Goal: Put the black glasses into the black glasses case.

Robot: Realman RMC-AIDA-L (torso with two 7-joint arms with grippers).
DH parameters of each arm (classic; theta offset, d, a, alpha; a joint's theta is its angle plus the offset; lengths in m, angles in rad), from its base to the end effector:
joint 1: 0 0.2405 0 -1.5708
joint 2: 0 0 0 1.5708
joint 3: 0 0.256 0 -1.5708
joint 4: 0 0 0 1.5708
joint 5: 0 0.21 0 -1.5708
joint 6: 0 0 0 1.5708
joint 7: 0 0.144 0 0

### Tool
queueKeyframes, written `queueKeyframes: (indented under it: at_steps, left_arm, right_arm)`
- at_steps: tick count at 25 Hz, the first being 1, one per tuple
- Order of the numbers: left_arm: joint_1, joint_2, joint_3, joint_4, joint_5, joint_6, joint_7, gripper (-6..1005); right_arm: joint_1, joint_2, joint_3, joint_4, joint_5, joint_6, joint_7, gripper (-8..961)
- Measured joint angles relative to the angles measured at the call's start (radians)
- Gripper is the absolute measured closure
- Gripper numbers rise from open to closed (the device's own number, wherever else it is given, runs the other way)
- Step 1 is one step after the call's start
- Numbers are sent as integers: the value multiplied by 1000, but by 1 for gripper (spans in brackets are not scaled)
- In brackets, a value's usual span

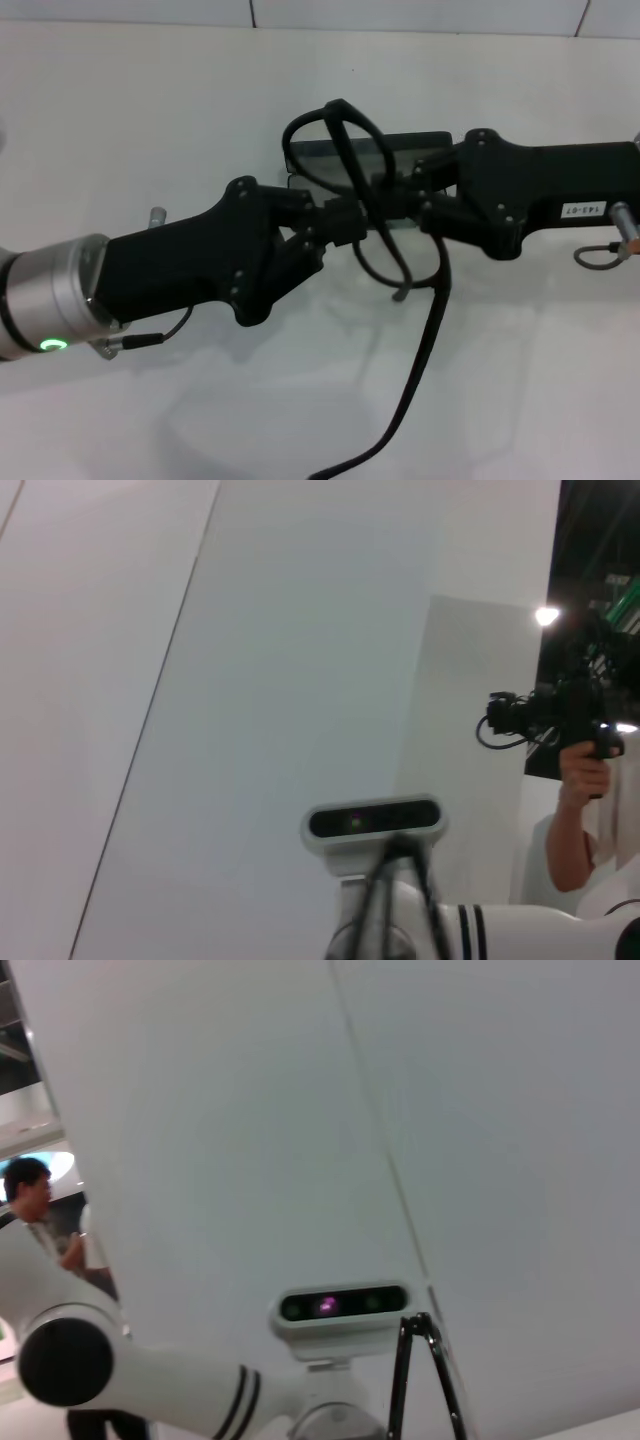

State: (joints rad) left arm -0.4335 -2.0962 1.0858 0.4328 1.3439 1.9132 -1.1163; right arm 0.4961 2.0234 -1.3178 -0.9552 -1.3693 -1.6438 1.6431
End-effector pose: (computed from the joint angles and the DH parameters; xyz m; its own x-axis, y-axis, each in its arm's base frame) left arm -0.2118 0.2590 -0.0177 0.4594 0.1861 0.8685 0.1949 -0.9751 0.1058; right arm 0.1404 0.3136 0.0063 0.7306 -0.2359 -0.6408 -0.1642 -0.9716 0.1704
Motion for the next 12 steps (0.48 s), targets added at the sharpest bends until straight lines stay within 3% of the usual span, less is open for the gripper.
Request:
queueKeyframes:
  at_steps: [12]
  left_arm:
    - [6, 6, 17, 10, 13, 48, 6, 945]
  right_arm:
    - [-44, -4, 139, 24, 68, -95, -72, 883]
